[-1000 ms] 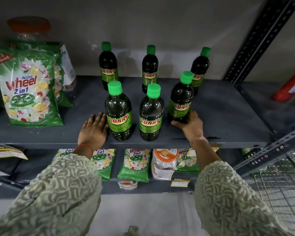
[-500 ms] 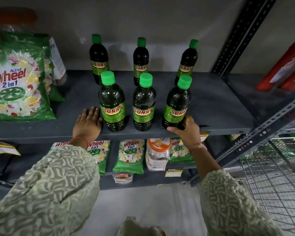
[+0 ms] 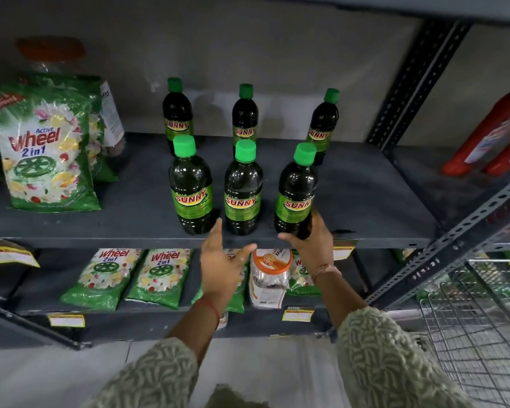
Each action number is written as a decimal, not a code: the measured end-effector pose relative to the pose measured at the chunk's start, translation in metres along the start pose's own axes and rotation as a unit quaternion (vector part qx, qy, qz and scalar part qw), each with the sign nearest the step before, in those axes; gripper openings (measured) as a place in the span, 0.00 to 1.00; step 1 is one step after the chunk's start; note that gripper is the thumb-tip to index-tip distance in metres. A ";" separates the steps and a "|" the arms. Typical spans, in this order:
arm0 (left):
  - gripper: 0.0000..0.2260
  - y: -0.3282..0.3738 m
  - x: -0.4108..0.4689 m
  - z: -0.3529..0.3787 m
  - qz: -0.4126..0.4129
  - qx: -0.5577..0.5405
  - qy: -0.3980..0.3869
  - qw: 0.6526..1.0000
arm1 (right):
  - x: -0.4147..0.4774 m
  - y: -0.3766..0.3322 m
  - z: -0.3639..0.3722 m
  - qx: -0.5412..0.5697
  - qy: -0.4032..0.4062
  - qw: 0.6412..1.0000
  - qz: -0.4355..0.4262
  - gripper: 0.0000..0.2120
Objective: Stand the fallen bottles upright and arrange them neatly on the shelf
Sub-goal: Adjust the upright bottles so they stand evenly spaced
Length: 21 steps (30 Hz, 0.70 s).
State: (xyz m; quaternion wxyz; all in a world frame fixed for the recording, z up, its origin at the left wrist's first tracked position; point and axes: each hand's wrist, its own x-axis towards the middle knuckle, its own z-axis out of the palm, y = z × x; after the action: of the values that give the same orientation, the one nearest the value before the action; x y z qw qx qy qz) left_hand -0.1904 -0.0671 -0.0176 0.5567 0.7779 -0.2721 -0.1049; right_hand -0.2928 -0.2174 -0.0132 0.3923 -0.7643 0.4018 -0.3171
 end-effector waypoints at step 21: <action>0.28 0.005 0.037 0.042 -0.027 0.070 0.048 0.996 | 0.018 0.050 -0.078 0.012 0.015 0.999 0.027 0.25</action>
State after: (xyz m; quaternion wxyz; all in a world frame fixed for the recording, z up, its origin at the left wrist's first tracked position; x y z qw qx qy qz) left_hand -0.1812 -0.1219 -0.0231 0.5100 0.8262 -0.2306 -0.0636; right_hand -0.3648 -0.2781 -0.0151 0.4038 -0.7436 0.4240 -0.3230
